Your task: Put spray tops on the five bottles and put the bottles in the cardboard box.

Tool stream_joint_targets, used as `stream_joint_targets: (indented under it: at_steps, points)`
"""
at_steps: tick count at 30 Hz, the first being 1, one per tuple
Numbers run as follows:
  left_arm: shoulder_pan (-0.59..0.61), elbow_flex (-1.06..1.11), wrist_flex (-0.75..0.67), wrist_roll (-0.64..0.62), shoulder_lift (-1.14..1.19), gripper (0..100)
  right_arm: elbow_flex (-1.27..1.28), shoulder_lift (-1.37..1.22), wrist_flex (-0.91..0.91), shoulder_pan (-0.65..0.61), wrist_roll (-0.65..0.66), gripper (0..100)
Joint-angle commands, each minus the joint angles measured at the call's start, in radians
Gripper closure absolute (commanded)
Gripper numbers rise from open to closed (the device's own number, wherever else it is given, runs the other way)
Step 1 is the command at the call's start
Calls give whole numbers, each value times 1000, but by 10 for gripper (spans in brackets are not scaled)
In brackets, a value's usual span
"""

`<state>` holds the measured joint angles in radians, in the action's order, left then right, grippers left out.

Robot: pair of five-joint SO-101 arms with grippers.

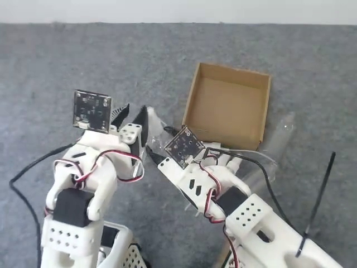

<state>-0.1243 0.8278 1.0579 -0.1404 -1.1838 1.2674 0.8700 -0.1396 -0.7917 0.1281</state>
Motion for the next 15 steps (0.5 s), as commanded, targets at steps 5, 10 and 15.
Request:
stream_joint_targets:
  at_steps: [5, 10, 15]
  points:
    - [23, 1, 34, 6, -160, 830, -115, 18, -19, 102, -12, 993]
    - [20, 194, -68, 15, -275, 819, -288, 15, -150, 171, -14, 993]
    - [-74, 340, -133, 69, -350, 815, -525, -73, -277, 232, -14, 993]
